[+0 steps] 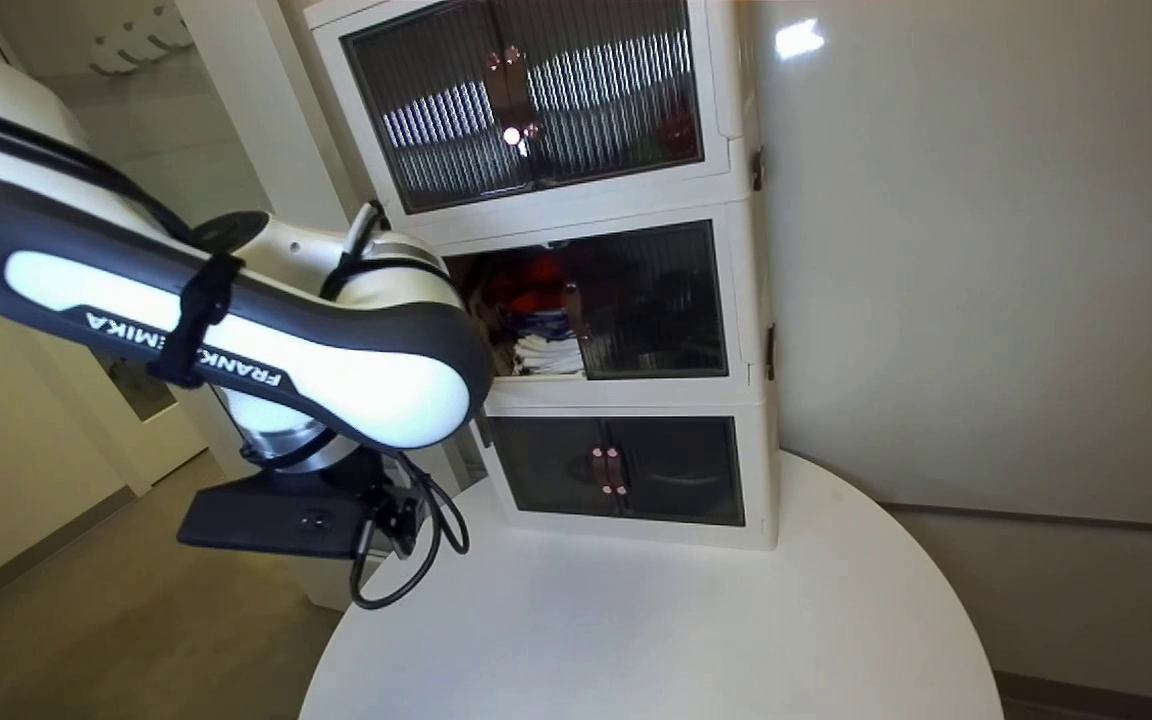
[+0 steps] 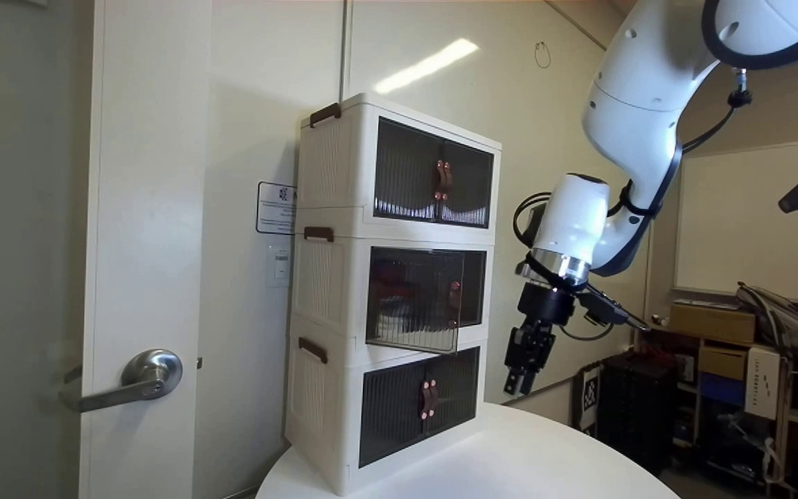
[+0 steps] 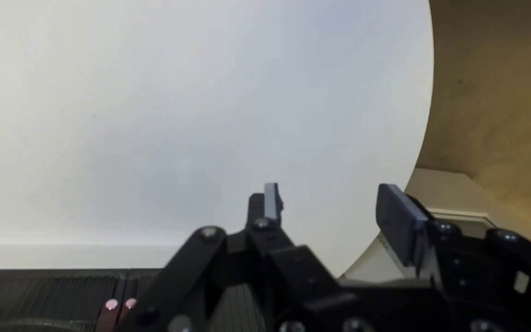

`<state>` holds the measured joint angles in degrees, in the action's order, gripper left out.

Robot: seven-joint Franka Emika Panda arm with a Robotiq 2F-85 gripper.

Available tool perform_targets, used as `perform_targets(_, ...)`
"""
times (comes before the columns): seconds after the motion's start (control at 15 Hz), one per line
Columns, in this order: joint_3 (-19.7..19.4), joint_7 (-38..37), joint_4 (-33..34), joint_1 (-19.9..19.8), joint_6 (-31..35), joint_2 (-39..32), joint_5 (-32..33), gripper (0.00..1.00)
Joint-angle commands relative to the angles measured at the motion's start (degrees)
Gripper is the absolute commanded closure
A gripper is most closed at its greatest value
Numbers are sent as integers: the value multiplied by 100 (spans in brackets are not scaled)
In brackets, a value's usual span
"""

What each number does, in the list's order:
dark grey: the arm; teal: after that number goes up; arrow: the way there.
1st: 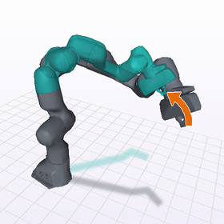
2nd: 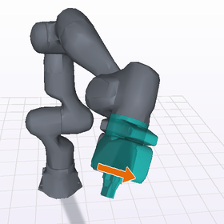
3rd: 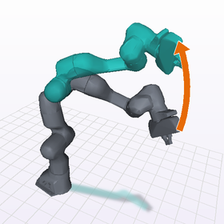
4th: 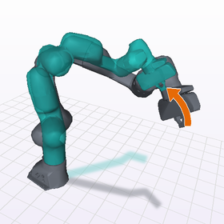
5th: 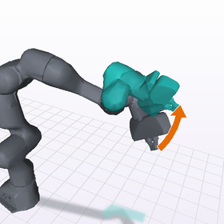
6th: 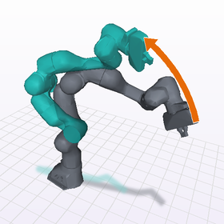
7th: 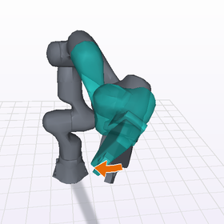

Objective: Open the doors of the middle shelf

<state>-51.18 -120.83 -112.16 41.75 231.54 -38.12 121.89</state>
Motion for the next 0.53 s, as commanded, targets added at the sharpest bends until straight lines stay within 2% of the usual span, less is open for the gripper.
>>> perform_targets(0.0,628,-799,541,-540,380,0,1039,10)
perform_targets(0.07,763,-979,663,-663,492,-10,1291,3)
perform_targets(0.13,896,-1140,783,-781,586,-10,1508,1)
perform_targets(0.47,1442,-1813,1538,-1402,1075,-64,2513,0)
